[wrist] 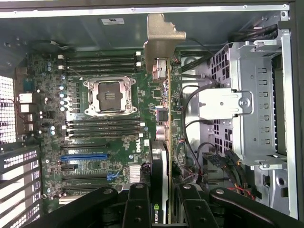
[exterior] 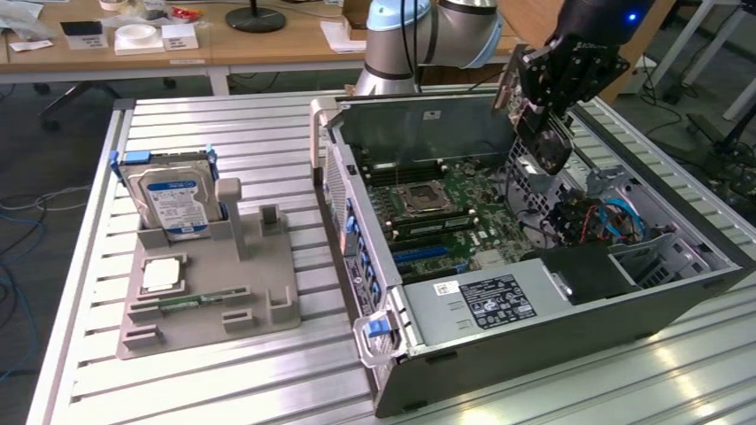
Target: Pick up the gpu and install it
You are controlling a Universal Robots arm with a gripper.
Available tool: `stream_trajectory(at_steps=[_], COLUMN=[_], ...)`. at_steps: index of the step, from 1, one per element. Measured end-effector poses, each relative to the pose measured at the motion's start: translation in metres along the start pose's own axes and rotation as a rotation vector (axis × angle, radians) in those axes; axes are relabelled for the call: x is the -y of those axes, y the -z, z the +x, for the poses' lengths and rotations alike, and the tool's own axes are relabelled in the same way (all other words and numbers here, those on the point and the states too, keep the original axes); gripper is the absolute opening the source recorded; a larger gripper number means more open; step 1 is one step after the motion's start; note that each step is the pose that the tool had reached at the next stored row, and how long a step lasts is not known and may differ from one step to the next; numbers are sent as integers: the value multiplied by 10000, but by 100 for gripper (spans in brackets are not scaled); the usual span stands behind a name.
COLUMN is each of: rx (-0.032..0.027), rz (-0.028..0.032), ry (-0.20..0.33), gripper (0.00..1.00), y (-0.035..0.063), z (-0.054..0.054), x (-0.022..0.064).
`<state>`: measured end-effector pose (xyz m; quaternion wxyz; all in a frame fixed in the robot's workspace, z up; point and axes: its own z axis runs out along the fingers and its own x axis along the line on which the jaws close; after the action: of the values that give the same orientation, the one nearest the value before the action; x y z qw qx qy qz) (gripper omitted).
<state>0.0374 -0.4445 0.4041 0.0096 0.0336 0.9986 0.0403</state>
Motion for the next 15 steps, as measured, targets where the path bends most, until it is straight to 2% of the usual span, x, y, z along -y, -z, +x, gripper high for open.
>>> stream_trajectory(at_steps=[7, 15], rx=[-34, -101], rz=[-5, -17], ry=[418, 1243], gripper=[27, 27], y=[0, -1], z=[2, 4], x=[0, 1])
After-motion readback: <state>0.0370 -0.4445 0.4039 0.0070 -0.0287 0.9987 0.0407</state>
